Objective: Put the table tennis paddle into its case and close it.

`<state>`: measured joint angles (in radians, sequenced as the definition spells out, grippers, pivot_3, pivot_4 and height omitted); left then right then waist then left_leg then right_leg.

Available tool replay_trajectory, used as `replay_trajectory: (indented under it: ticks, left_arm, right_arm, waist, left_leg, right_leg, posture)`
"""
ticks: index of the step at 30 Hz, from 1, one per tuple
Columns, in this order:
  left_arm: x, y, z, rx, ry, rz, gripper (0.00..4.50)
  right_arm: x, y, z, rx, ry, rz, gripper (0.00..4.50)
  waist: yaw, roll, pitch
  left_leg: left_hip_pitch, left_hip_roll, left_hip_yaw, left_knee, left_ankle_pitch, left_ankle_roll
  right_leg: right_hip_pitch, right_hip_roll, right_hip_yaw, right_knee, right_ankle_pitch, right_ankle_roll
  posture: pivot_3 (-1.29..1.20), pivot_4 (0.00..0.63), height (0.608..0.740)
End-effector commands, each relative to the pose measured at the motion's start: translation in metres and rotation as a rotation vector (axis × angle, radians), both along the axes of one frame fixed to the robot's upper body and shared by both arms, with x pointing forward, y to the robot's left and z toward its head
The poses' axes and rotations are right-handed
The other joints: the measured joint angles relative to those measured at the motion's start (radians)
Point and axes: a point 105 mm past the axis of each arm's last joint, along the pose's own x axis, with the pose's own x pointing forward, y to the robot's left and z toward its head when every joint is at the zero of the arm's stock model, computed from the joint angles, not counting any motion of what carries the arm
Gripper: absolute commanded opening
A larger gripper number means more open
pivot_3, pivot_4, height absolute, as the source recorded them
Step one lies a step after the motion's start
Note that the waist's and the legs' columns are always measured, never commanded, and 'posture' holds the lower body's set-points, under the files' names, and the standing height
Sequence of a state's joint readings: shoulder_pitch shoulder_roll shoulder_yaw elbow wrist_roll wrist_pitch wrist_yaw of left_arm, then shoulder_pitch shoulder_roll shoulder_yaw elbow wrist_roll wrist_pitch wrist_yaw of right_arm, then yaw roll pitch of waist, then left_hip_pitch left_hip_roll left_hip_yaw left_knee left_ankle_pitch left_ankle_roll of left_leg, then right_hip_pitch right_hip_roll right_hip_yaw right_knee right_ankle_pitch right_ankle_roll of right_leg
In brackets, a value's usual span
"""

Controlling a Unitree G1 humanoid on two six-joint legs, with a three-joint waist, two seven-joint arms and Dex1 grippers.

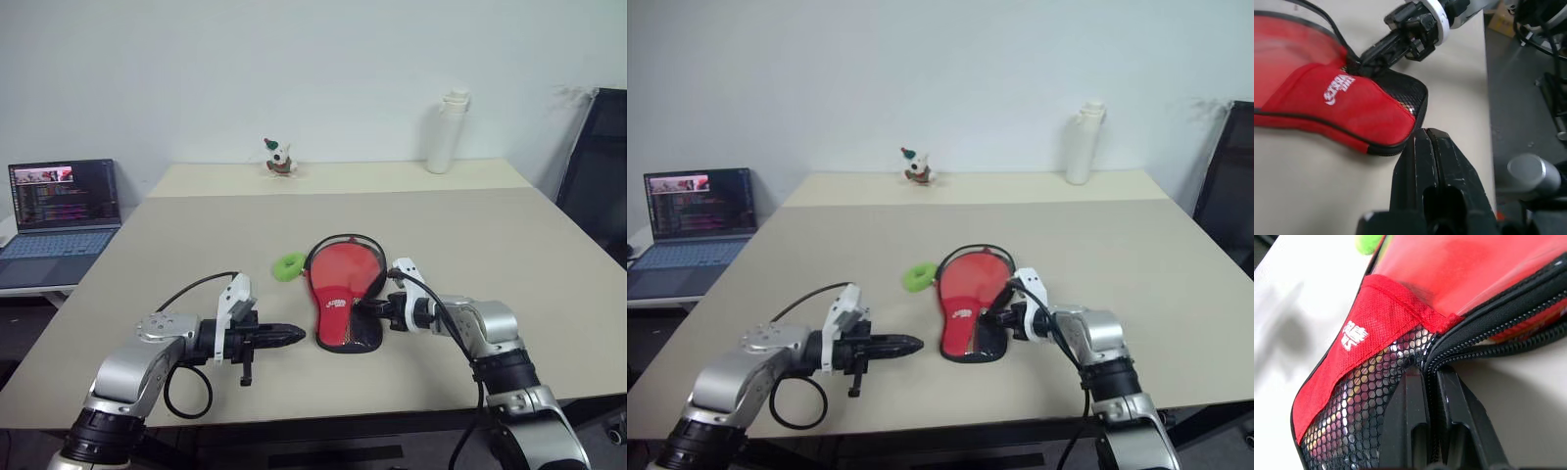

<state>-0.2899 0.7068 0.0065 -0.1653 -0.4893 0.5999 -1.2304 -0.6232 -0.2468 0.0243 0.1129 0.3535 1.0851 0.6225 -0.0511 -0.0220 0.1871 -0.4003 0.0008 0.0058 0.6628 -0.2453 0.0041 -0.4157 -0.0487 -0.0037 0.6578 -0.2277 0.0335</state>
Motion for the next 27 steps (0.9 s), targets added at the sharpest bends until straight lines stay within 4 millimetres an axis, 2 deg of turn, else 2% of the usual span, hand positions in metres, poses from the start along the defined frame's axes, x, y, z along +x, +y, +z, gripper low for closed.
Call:
replay_trajectory:
  ticks: [1, 5, 11, 16, 27]
  left_arm:
    - [-0.012, 0.003, 0.01, 0.012, -0.029, -0.042, 0.0]
    - [-0.016, 0.008, 0.008, 0.031, -0.018, -0.047, 0.0]
    - [-0.015, 0.009, 0.007, 0.036, -0.018, -0.051, 0.0]
    - [-0.014, 0.008, 0.006, 0.039, -0.019, -0.057, 0.0]
    - [-0.012, 0.009, 0.003, 0.052, -0.023, -0.063, 0.0]
  right_arm:
    - [-0.028, 0.003, 0.004, 0.022, 0.025, 0.018, 0.02]
    - [-0.051, -0.011, -0.001, 0.005, 0.06, -0.036, 0.02]
    - [-0.073, -0.025, -0.005, -0.002, 0.104, -0.086, 0.02]
    - [-0.081, -0.038, -0.008, -0.021, 0.12, -0.123, 0.02]
    - [-0.09, -0.038, -0.014, -0.018, 0.154, -0.113, 0.02]
  waist:
    - [0.005, 0.0, 0.0]
    - [0.019, 0.0, 0.0]
    - [0.022, 0.0, 0.0]
    - [0.023, 0.0, 0.0]
    - [0.024, 0.0, 0.0]
  left_leg:
    - [0.0, 0.0, 0.0, 0.0, 0.0, 0.0]
    - [0.0, 0.0, -0.003, -0.001, 0.0, -0.001]
    - [0.0, 0.0, -0.004, -0.001, 0.0, -0.001]
    - [0.0, 0.0, -0.004, -0.001, 0.0, -0.001]
    - [-0.001, 0.0, -0.004, -0.002, 0.0, -0.001]
  right_leg:
    - [0.0, 0.0, -0.001, 0.0, -0.001, -0.001]
    - [0.0, -0.001, -0.003, 0.0, -0.002, -0.003]
    - [0.001, -0.001, -0.005, 0.0, -0.007, 0.0]
    - [0.001, -0.001, -0.005, -0.001, -0.007, 0.0]
    - [0.001, -0.001, -0.005, -0.003, -0.008, 0.001]
  posture:
    - [0.0, 0.15, 0.74]
    - [0.0, 0.15, 0.74]
    - [0.0, 0.15, 0.74]
    - [0.0, 0.15, 0.74]
    - [0.0, 0.15, 0.74]
